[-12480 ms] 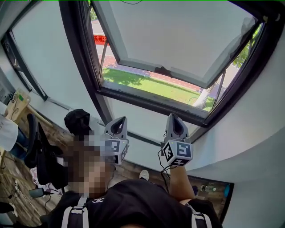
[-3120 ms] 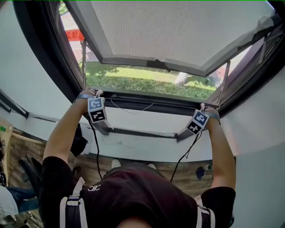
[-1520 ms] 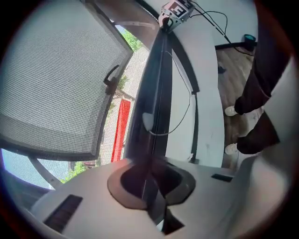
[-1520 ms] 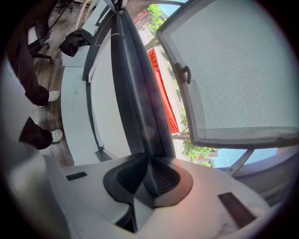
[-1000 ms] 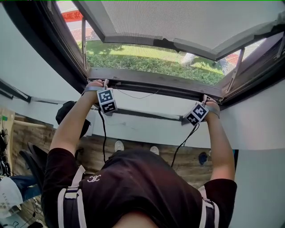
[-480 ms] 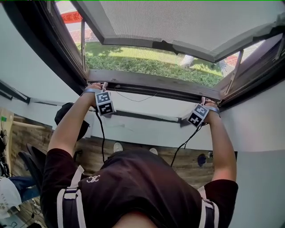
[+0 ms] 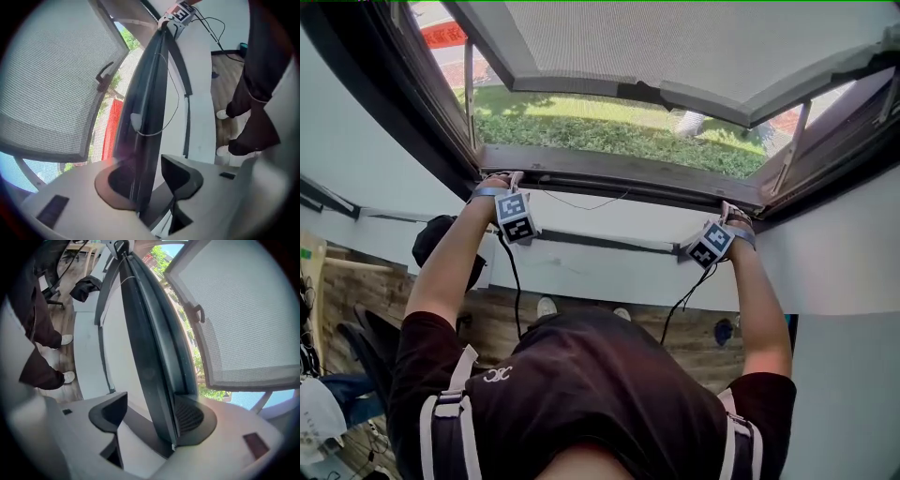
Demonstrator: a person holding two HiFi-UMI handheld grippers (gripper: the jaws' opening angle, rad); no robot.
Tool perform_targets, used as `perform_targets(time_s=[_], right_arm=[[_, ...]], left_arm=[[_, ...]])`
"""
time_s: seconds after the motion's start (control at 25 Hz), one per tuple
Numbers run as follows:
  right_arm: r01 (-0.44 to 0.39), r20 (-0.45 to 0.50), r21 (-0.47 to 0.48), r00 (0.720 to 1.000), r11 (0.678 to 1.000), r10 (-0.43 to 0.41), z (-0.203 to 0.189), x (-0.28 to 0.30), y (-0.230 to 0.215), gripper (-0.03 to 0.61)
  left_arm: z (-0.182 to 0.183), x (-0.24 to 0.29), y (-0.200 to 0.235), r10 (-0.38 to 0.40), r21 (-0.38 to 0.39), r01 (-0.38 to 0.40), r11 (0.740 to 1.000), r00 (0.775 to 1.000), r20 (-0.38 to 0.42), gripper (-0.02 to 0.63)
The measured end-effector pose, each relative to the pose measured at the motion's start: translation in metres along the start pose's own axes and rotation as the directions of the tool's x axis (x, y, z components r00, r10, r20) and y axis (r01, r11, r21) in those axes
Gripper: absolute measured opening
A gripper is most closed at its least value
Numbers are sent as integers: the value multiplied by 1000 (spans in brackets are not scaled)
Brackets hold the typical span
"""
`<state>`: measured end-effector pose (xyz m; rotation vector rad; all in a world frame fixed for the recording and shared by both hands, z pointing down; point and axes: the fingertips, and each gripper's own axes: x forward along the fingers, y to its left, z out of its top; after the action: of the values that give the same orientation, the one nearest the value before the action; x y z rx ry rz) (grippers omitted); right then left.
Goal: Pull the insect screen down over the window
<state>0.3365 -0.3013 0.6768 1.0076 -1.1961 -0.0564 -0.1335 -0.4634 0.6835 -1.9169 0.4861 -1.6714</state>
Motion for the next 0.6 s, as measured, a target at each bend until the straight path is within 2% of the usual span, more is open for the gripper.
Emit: perform_targets(time_s=[0.16, 0.32, 0.4, 0.44, 0.52, 0.6], right_arm=[[42, 40, 91, 998, 995, -45, 2, -13, -4, 324], [94, 63, 74, 993, 993, -99, 0, -10, -6, 337], [91, 87, 143, 991, 986, -104, 3, -12, -8, 331], [80, 111, 210, 988, 974, -105, 5, -17, -11, 291], [28, 186, 374, 977, 927, -105, 15, -37, -22, 132], [-46, 274, 508, 955, 860, -111, 28, -60, -33, 13]], left_arm=[[2, -6, 4, 63, -57, -62, 996, 998, 22, 164], [3, -5, 7, 94, -54, -92, 994, 995, 28, 163], [2, -8, 10, 120, -117, -114, 987, 992, 41, 149], [3, -13, 13, 137, -171, -126, 977, 989, 52, 116], [13, -25, 19, 157, -296, -122, 947, 983, 96, 13], [25, -37, 19, 154, -411, -78, 908, 976, 153, 12]])
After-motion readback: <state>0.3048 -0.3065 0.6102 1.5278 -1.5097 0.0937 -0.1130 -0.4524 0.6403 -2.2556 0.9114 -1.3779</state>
